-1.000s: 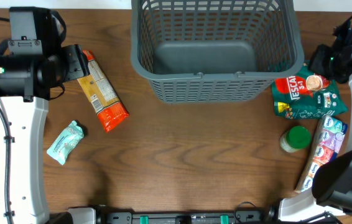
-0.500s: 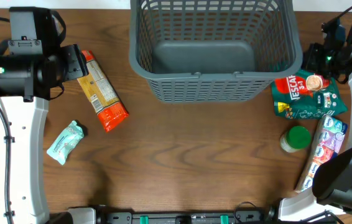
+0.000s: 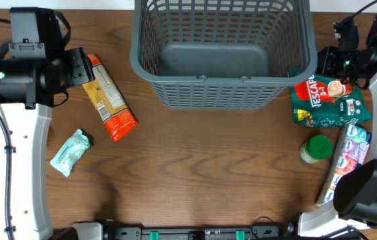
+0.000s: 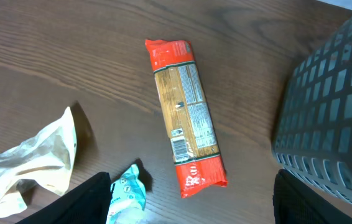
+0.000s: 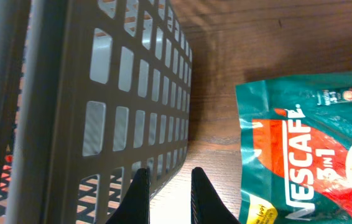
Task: Pack container
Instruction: 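Move the right gripper over the green Nescafé pouch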
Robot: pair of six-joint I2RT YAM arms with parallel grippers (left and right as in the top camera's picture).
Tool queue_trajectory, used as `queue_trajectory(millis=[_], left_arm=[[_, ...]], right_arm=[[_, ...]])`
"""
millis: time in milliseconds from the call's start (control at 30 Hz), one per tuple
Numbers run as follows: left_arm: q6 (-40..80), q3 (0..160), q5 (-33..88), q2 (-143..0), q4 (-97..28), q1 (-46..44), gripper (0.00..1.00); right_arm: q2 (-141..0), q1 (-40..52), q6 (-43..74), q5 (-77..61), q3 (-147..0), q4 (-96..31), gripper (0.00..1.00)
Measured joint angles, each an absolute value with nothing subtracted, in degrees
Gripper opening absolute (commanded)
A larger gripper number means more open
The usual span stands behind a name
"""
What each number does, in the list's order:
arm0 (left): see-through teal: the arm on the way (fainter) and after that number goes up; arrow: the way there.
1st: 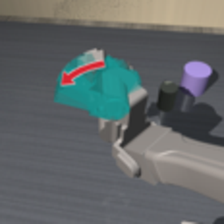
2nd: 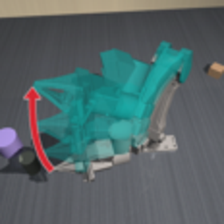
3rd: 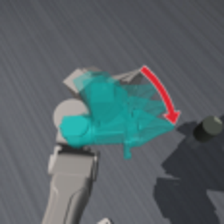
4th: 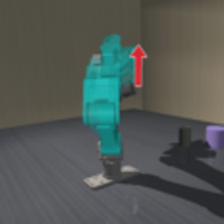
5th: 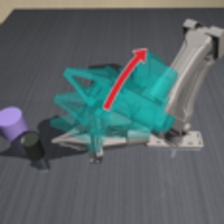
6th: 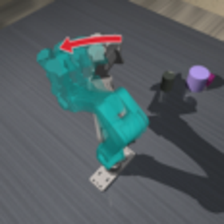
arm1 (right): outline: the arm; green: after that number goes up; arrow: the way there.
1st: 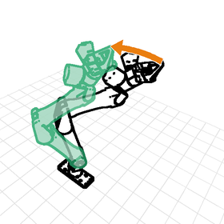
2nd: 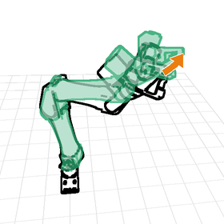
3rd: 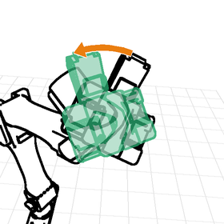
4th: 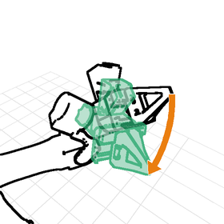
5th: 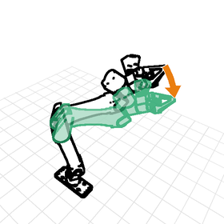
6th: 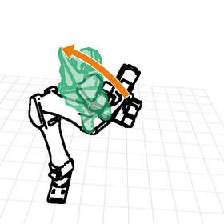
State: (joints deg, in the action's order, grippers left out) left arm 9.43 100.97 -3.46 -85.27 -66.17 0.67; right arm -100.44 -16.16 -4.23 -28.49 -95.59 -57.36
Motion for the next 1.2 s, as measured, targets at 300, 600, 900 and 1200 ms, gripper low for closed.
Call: queue_trajectory(millis=[300, 600, 900, 1200], left_arm=[[9.4, 101.0, -3.5, -85.3, -66.2, 0.7, 0.69], [9.4, 101.0, -3.5, -85.3, -66.2, 0.7, 0.69], [9.4, 101.0, -3.5, -85.3, -66.6, 0.7, 0.69], [9.4, 101.0, -3.5, -85.3, -66.6, 0.7, 0.69]], right_arm=[[-100.4, -15.5, -4.9, -29.2, -95.6, -57.4, 0.07], [-100.4, -13.9, -5.3, -29.6, -95.6, -57.1, 0.07], [-100.4, -12.6, -5.9, -30.0, -95.6, -56.5, 0.08], [-100.4, -12.6, -6.4, -30.0, -95.6, -56.3, 0.08]])
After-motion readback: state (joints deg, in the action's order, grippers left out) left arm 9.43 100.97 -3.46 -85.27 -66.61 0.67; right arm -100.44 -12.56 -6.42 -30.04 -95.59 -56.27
